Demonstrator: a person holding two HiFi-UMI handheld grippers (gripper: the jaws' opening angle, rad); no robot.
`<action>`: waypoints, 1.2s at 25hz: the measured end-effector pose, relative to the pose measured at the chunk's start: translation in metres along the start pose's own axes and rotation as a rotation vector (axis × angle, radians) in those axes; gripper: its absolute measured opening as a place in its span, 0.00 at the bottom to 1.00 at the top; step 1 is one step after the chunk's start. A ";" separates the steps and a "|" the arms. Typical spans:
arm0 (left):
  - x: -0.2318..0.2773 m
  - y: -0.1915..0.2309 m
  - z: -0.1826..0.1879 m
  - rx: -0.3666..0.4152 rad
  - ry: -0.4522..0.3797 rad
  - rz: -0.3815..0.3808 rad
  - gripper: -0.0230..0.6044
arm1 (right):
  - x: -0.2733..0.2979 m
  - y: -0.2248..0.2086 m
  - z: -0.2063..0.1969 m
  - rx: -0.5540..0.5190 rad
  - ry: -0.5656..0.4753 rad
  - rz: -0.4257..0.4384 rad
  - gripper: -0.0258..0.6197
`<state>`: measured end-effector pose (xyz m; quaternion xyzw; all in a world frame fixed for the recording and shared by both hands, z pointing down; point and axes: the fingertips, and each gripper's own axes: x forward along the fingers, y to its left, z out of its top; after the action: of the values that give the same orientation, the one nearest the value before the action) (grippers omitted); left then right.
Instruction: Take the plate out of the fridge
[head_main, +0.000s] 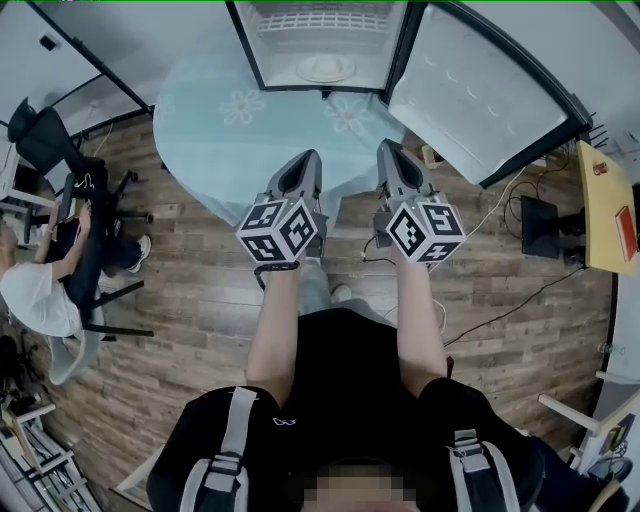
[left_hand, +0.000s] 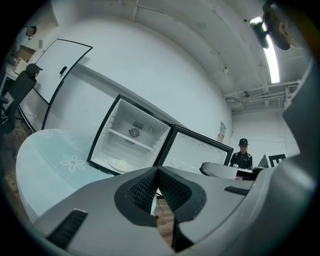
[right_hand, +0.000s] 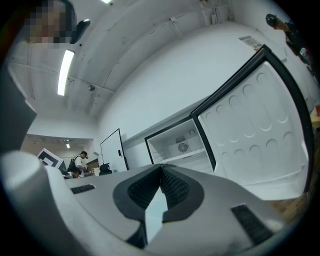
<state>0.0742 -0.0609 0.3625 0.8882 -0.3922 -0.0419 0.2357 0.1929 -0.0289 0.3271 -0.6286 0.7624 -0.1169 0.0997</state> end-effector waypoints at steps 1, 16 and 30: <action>0.003 0.002 0.000 -0.003 0.000 0.004 0.03 | 0.001 -0.002 0.001 0.007 -0.008 0.002 0.05; 0.067 0.053 -0.008 -0.048 0.064 0.073 0.03 | 0.061 -0.034 -0.020 0.058 0.030 -0.017 0.05; 0.175 0.117 0.012 -0.177 0.048 0.029 0.03 | 0.187 -0.065 -0.053 -0.015 0.180 0.001 0.05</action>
<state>0.1127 -0.2585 0.4243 0.8588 -0.3939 -0.0520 0.3234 0.2021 -0.2215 0.3959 -0.6159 0.7694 -0.1674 0.0262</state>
